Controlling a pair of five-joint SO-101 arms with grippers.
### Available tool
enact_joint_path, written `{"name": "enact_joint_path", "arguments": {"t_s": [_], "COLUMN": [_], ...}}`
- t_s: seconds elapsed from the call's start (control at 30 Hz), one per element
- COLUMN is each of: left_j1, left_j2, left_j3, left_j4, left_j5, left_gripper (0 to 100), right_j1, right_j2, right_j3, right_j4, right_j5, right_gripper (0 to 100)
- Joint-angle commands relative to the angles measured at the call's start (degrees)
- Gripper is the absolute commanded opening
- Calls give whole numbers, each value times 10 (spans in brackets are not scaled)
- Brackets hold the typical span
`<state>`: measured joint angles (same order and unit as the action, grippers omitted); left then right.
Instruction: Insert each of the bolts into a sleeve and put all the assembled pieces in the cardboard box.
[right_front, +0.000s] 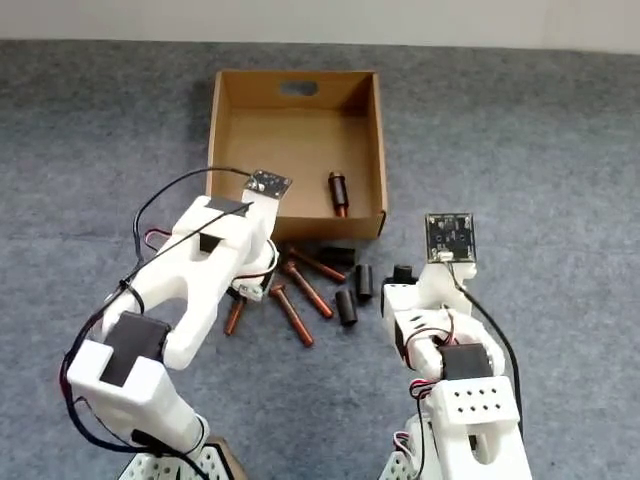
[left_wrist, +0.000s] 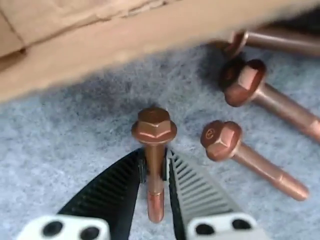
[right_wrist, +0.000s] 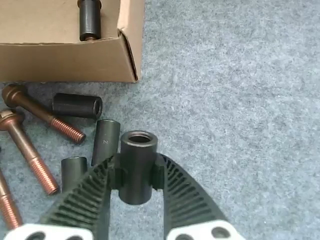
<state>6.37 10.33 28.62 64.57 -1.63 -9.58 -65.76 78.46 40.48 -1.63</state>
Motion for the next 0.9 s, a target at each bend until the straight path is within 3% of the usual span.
{"name": "enact_joint_path", "arguments": {"t_s": [0.0,0.2,0.27,0.4,0.87], "left_j1": [-10,-14,-14,-14,-15], "left_j2": [-73,-282,-309,-304,-135], "left_j3": [73,241,261,261,140], "left_j4": [-26,-123,-127,-130,-144], "left_j5": [-6,-7,-7,-7,-5], "left_gripper": [14,18,61,174,157], "right_j1": [6,6,6,6,6], "right_j2": [-12,-13,-13,-12,-14], "right_j3": [-2,-2,-2,-2,9], "right_j4": [-9,-9,-9,-9,-9], "right_j5": [-4,-4,-4,-4,-4], "right_gripper": [5,5,5,5,5]}}
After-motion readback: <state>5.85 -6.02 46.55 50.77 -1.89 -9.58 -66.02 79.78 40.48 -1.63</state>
